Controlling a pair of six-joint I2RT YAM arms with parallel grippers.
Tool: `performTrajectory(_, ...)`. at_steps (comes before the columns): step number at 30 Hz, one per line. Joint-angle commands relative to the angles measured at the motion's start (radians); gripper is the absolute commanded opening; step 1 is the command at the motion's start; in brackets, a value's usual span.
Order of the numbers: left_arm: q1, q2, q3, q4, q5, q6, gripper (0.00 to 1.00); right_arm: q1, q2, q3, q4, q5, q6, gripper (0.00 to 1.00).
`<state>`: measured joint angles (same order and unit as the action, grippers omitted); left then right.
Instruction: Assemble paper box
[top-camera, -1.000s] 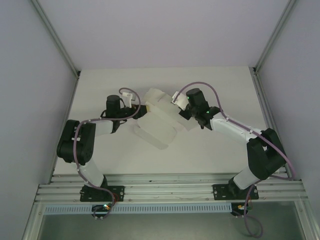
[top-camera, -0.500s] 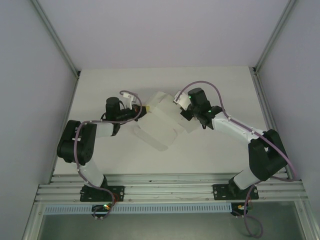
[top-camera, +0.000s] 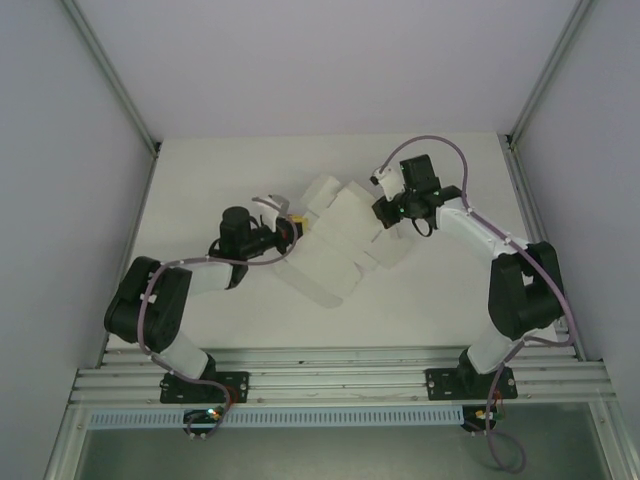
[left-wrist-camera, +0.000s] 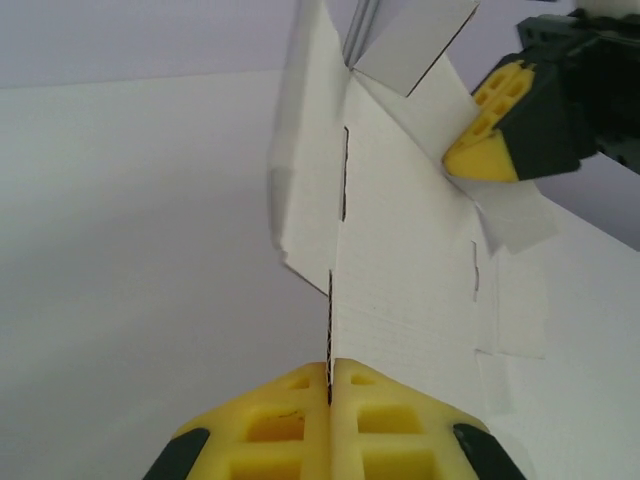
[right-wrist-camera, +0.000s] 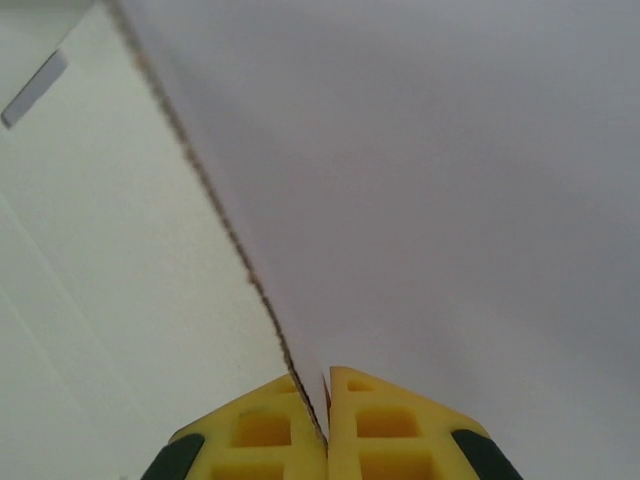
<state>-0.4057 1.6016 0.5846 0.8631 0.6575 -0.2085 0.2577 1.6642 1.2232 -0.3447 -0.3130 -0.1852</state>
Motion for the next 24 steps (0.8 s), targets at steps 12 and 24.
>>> performTrajectory(12, -0.315, -0.010, 0.223, -0.514, -0.621, 0.454, 0.00, 0.100, -0.070, -0.005, -0.037, 0.192, -0.062, 0.00)
performTrajectory(24, -0.506, 0.165, 0.350, -0.430, -0.848, 0.601, 0.00, 0.232, -0.047, -0.029, -0.014, 0.332, -0.189, 0.00)
